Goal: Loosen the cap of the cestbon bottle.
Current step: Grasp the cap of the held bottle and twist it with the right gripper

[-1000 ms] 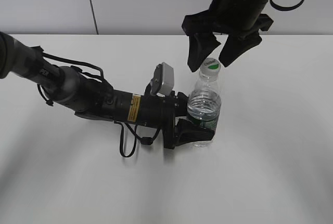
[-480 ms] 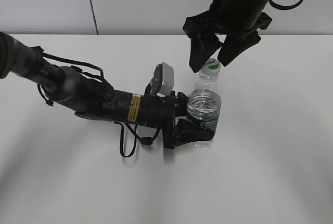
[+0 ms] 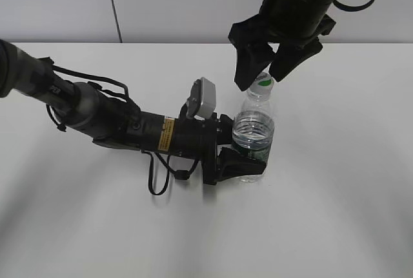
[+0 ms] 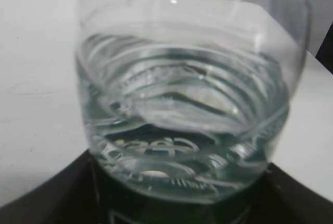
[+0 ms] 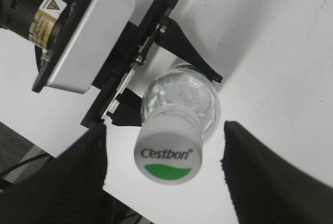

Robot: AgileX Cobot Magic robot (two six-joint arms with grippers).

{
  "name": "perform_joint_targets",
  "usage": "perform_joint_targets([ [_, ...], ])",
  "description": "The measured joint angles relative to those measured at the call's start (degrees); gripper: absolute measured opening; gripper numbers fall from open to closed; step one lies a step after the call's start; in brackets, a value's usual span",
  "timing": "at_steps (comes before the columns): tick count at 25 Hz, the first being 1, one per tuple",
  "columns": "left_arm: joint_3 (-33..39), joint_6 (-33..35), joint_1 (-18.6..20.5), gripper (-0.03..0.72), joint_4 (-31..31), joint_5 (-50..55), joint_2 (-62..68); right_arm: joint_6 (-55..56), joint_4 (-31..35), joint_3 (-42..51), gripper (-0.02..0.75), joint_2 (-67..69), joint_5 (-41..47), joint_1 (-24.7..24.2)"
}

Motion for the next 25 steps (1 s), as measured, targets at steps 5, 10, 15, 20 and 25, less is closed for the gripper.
perform_joint_targets([
  [5, 0.0, 0.0, 0.0, 0.531, 0.0, 0.0, 0.0, -1.0, 0.4, 0.0, 0.524, 0.0, 0.0, 0.0],
  [10, 0.0, 0.0, 0.0, 0.531, 0.0, -0.1, 0.0, -2.6, 0.4, 0.0, 0.524, 0.0, 0.0, 0.0],
  [15, 0.0, 0.0, 0.0, 0.531, 0.0, -0.1, 0.0, -3.2, 0.4, 0.0, 0.524, 0.0, 0.0, 0.0],
  [20, 0.0, 0.0, 0.0, 0.531, 0.0, 0.0, 0.0, -3.3, 0.5, 0.0, 0.524, 0.0, 0.0, 0.0],
  [25, 0.0, 0.0, 0.0, 0.531, 0.0, 0.0, 0.0, -3.3, 0.5, 0.0, 0.524, 0.2, 0.1, 0.0],
])
